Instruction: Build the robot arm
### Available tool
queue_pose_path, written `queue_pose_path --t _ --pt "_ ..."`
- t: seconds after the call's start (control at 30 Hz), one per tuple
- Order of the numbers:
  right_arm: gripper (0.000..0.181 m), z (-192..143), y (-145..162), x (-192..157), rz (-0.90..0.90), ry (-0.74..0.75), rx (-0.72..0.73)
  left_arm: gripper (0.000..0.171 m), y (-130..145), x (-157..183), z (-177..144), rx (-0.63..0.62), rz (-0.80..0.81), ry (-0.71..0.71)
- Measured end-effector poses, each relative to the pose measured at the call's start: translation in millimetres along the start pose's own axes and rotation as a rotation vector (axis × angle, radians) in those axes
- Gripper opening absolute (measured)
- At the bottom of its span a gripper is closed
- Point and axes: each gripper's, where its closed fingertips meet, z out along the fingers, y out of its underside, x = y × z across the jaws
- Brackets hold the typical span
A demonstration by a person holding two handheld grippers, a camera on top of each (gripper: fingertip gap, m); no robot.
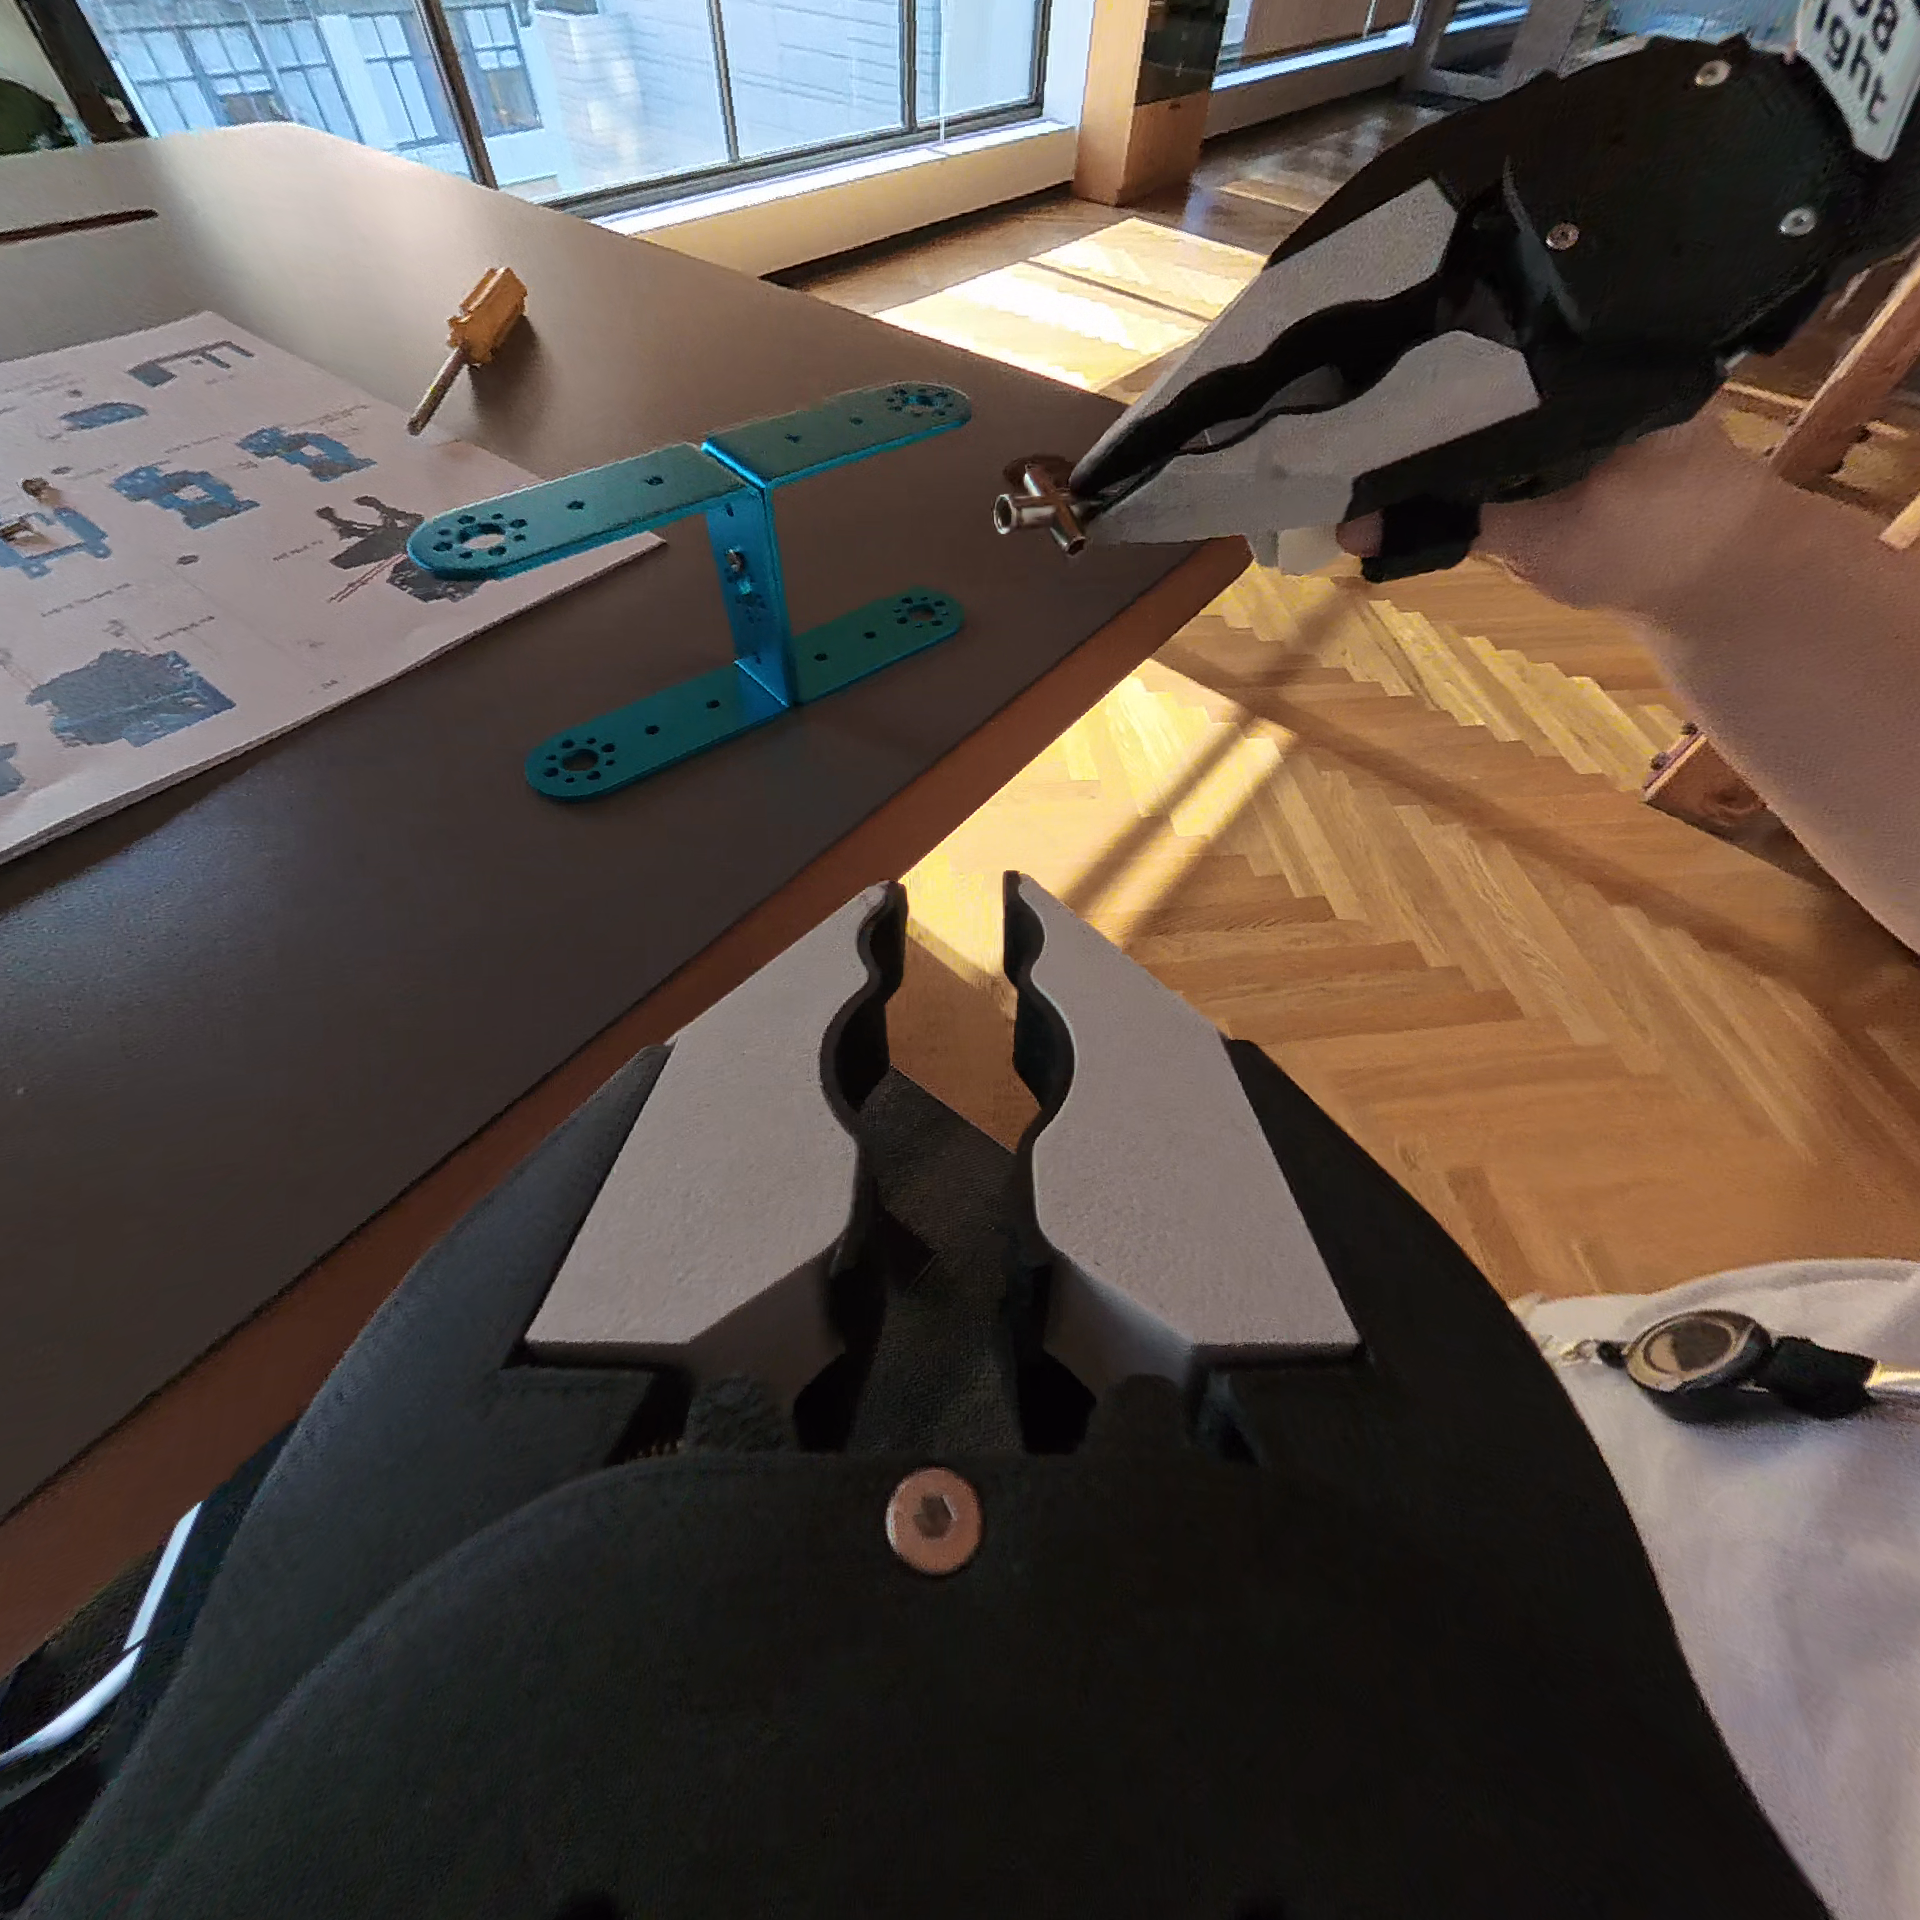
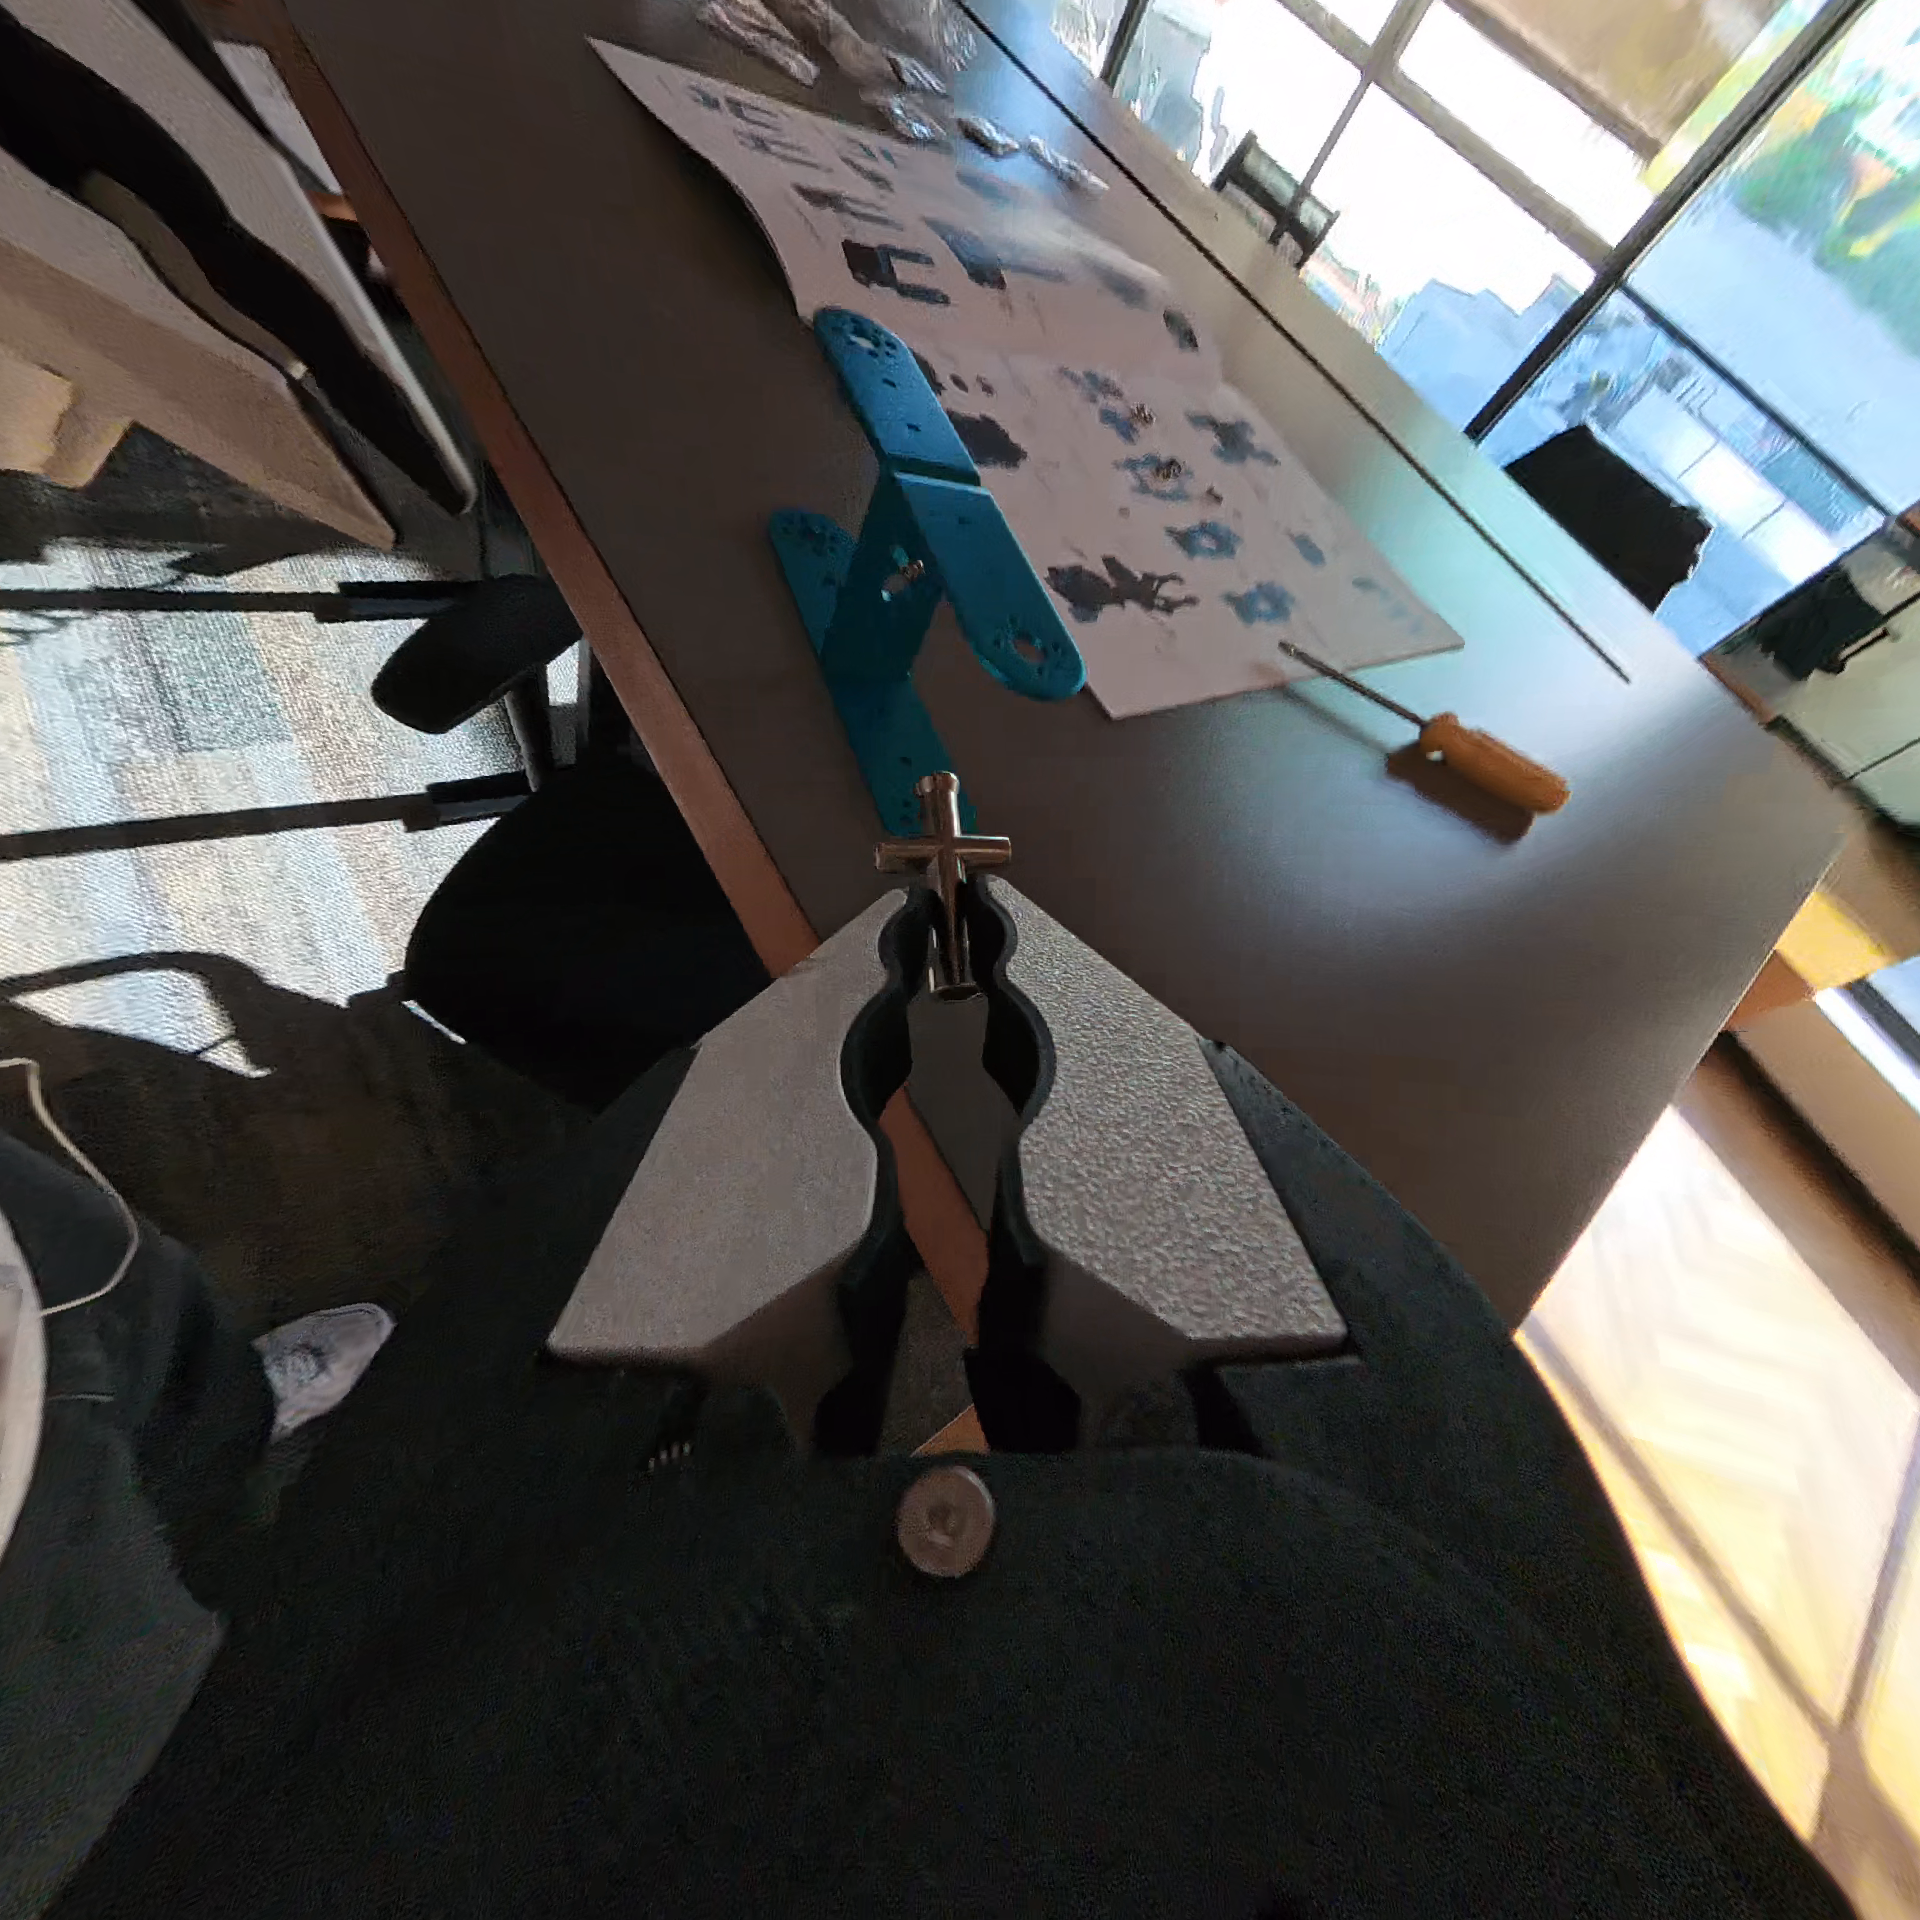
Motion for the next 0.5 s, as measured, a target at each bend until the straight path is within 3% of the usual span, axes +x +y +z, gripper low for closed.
queue_pose_path --t 0.13,0.3,0.5 --pt "0.007 13 -20 -11 -0.09 -0.061 0.065 0.033 -12 -24 -6 -0.018 0.056 -0.011" --pt "0.007 32 -23 -11 -0.095 -0.119 0.075 0.05 -54 -50 -11 -0.045 0.256 0.093" --pt "0.007 39 -17 -9 0.052 -0.249 0.031 0.059 -81 -53 3 -0.12 0.4 0.241"
